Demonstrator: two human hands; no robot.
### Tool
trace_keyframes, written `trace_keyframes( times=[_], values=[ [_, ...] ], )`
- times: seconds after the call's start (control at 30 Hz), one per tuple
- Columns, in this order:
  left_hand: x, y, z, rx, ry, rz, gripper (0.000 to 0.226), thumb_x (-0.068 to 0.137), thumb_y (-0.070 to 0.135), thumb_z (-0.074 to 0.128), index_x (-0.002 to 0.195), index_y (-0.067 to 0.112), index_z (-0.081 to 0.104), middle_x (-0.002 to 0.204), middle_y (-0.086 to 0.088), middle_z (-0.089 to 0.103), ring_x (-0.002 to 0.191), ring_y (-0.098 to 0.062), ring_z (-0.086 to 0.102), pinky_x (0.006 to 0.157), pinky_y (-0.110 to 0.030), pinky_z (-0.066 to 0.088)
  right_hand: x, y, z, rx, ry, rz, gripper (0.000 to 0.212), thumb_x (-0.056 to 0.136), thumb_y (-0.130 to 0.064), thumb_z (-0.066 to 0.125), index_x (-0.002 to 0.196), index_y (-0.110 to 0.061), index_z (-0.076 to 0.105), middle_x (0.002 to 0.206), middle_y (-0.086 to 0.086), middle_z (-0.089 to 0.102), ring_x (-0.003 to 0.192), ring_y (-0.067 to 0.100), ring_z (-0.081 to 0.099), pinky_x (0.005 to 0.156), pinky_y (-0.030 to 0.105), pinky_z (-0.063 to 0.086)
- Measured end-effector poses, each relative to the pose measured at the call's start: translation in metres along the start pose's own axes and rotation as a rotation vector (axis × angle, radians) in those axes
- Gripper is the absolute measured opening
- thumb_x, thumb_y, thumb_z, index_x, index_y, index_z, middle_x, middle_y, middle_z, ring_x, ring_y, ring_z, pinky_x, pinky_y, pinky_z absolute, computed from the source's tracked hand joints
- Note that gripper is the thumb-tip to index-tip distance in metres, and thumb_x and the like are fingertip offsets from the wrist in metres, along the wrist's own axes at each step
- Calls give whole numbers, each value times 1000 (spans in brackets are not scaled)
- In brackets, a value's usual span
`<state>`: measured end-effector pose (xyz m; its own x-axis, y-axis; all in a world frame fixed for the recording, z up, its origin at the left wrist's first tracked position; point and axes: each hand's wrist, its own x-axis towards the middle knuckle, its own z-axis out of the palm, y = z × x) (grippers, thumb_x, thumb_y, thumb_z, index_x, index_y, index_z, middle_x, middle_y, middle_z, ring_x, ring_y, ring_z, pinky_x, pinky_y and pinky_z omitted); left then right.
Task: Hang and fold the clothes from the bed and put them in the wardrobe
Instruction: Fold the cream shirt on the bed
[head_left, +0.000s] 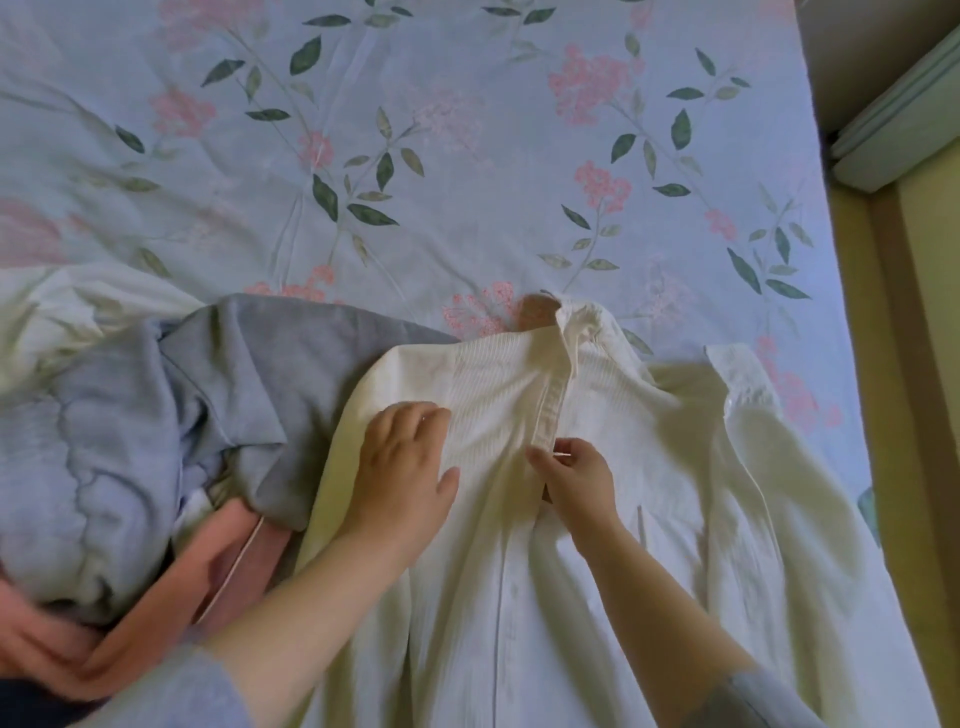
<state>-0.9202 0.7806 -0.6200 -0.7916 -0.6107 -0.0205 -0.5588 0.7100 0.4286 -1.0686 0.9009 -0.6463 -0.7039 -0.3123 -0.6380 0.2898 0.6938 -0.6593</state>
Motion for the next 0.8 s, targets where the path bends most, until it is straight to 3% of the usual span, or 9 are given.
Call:
trace_keyframes(
  times=[0.07, 0.13, 0.23, 0.4, 0.47, 0.53, 0.67, 0.73, 0.8],
  values=[
    [-20, 12, -1, -114, -63, 2, 36, 80, 16, 72, 114, 9, 62, 112, -5, 58, 104, -26, 55, 91, -38, 48, -21, 16, -1, -48, -54, 12, 28, 85, -26, 67, 83, 2, 63, 74, 11, 66, 69, 19, 63, 73, 44, 56],
    [-48, 19, 4, -231, -163, -86, 23, 86, 18, 64, 109, 15, 59, 107, 2, 55, 95, -17, 55, 81, -31, 48, -41, 35, -1, -88, -123, 36, 31, 88, -26, 65, 71, -1, 57, 67, 16, 58, 63, 22, 57, 65, 40, 52],
    [-97, 20, 11, -358, -234, -299, 12, 87, 17, 64, 97, 16, 58, 95, 5, 54, 81, -14, 55, 73, -28, 46, -71, 59, 5, -79, -171, 79, 31, 94, -28, 57, 69, -11, 48, 64, 7, 46, 61, 19, 46, 59, 32, 40],
    [-147, 10, 16, -293, -250, -443, 15, 85, 17, 68, 92, 9, 60, 91, -4, 56, 88, -26, 54, 75, -35, 44, -87, 77, -19, 18, 455, 31, 43, 100, -31, 44, 63, -9, 43, 60, 8, 46, 59, 22, 43, 61, 37, 39],
    [-151, 11, 17, -283, -248, -449, 17, 86, 17, 66, 97, 6, 58, 95, -9, 57, 93, -28, 52, 79, -35, 42, -83, 85, -44, -16, 504, 79, 38, 99, -32, 46, 71, -8, 53, 68, 8, 53, 68, 25, 50, 68, 37, 40],
    [-154, 12, 20, -290, -268, -439, 19, 89, 15, 61, 104, 3, 57, 100, -12, 59, 97, -30, 53, 82, -37, 43, -83, 97, -63, 24, 318, 160, 31, 98, -36, 53, 92, -8, 63, 80, 8, 60, 76, 24, 55, 74, 37, 45],
    [-181, 11, 24, -401, -352, -527, 25, 94, 14, 55, 117, 5, 54, 105, -9, 61, 100, -30, 60, 86, -37, 48, -120, 129, -70, 374, -222, 363, 30, 88, -31, 70, 111, -14, 63, 103, 9, 73, 94, 27, 70, 78, 37, 57],
    [-203, 11, 24, -456, -420, -599, 24, 95, 12, 52, 118, 6, 54, 104, -4, 61, 103, -28, 60, 88, -34, 48, -151, 149, -62, 329, -391, 396, 39, 80, -31, 76, 115, -19, 62, 107, 2, 75, 98, 23, 72, 80, 35, 58],
    [-222, 11, 24, -488, -467, -628, 31, 96, 12, 51, 127, 7, 52, 116, -6, 61, 107, -24, 59, 93, -33, 47, -180, 163, -52, 266, -420, 398, 41, 79, -26, 79, 115, -17, 63, 104, 2, 76, 97, 23, 72, 86, 41, 58]
  ],
)
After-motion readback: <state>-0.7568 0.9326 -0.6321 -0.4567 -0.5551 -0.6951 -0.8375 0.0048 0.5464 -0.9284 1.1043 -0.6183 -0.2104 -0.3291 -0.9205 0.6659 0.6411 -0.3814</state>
